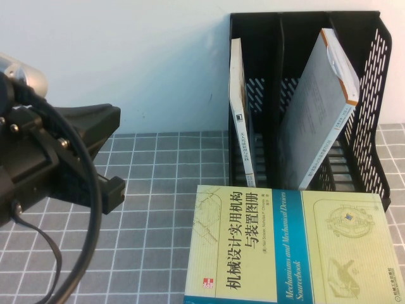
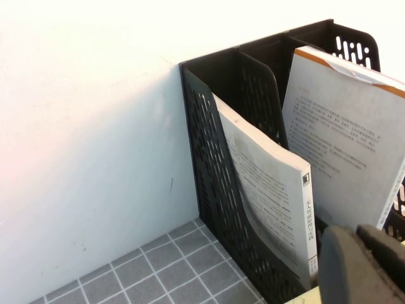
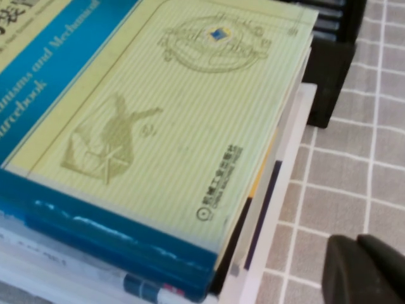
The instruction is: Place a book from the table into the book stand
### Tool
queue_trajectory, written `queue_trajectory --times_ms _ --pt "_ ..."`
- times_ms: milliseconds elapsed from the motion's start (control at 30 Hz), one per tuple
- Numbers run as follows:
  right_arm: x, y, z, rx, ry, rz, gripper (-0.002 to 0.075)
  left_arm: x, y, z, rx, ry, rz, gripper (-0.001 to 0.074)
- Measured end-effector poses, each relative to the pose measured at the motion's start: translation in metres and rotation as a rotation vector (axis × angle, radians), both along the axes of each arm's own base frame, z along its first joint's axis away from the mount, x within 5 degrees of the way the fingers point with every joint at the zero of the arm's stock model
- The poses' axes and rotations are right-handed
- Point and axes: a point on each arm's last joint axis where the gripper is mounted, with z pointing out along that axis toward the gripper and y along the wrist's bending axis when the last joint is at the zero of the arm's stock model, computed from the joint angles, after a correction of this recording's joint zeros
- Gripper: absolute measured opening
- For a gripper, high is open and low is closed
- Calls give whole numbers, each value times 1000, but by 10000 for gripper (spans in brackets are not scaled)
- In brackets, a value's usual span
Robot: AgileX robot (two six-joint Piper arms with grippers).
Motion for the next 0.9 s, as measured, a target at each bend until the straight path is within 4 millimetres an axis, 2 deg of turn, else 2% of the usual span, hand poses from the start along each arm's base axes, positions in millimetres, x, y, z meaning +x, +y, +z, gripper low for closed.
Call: queue_trajectory --times_ms 400,567,700,900 --pt "-4 3 -5 23 69 24 -3 0 1 0 -15 9 8 -2" --pt "-6 4 -6 38 95 33 -3 -2 22 -1 21 -40 98 -2" --pt "-6 5 -6 45 98 33 -3 -26 52 -20 10 -36 199 -2" --pt "-6 5 -6 47 100 33 -3 -73 93 -79 -58 4 388 -2"
